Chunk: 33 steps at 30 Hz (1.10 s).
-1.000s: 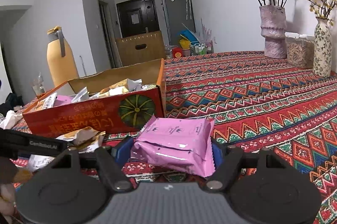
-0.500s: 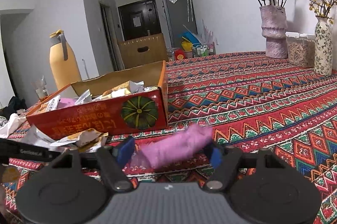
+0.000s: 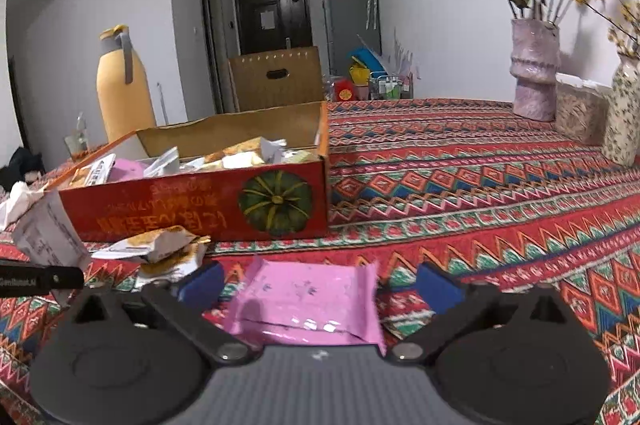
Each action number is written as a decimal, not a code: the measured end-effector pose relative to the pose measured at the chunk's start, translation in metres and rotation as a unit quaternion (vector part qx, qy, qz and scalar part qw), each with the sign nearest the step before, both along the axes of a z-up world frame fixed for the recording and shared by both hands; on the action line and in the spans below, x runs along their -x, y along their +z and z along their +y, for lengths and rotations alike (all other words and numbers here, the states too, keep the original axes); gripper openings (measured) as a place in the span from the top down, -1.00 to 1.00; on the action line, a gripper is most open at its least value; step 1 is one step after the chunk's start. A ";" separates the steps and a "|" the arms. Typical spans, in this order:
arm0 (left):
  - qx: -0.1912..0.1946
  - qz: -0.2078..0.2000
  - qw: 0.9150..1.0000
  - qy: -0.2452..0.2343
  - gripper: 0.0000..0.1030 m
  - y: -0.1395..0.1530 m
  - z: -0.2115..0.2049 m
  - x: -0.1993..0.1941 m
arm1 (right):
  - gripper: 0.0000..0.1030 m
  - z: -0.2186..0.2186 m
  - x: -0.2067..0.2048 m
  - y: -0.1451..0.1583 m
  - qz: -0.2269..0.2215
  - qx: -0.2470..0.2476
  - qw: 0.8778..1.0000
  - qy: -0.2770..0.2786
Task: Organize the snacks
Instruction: 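Carry both held packets over the box and open both tools to drop them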
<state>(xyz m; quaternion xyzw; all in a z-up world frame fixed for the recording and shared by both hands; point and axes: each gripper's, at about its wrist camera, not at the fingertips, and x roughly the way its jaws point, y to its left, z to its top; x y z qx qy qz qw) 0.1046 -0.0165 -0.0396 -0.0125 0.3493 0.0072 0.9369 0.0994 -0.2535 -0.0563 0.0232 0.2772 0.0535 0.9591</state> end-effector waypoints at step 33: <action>-0.011 -0.076 0.997 -0.019 0.73 0.047 0.006 -0.005 | -0.29 0.024 -0.011 0.044 -0.035 0.024 0.999 0.017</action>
